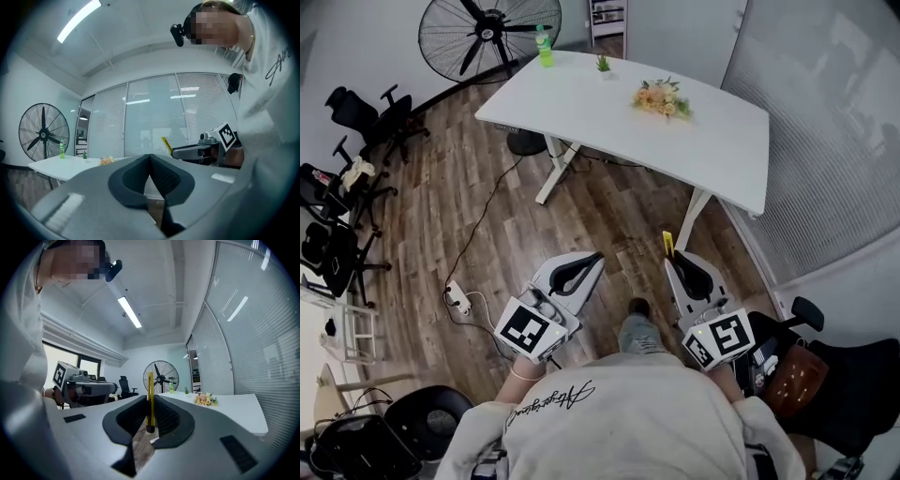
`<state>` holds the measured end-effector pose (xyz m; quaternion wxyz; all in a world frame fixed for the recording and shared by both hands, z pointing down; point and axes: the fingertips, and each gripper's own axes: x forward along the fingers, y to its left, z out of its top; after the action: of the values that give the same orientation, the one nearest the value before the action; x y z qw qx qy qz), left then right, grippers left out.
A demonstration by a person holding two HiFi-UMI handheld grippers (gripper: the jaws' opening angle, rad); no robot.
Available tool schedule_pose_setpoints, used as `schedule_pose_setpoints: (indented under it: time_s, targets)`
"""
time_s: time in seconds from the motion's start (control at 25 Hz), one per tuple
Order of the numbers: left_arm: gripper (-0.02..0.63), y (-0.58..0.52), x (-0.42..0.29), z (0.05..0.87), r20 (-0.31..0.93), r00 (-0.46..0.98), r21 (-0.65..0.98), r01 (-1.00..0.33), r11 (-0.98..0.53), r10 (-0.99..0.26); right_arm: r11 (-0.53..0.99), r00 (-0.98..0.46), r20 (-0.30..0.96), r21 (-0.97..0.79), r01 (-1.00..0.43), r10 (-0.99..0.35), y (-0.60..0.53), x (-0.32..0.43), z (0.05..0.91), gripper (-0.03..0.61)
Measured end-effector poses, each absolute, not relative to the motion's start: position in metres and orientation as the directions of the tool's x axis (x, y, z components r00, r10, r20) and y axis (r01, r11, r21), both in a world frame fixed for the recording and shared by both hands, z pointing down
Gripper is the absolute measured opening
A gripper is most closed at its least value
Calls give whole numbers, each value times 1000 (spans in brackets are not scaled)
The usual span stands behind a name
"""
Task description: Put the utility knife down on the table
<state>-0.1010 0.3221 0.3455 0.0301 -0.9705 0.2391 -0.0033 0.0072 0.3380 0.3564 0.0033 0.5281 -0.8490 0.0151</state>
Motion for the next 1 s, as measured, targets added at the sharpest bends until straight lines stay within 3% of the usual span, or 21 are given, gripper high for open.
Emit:
schedule_pose_setpoints:
  time_s: [0.48,1.0]
  targets:
    - [1,194,-30,336,-22,867,-76,-497,-864,-497,486,-486,12,3,-874,-874,203,75,345,48]
    - [1,132,21,334,11,839,-86,-541,-836,-544,554,-554,9,-13,-832,-832,136,123,342,48]
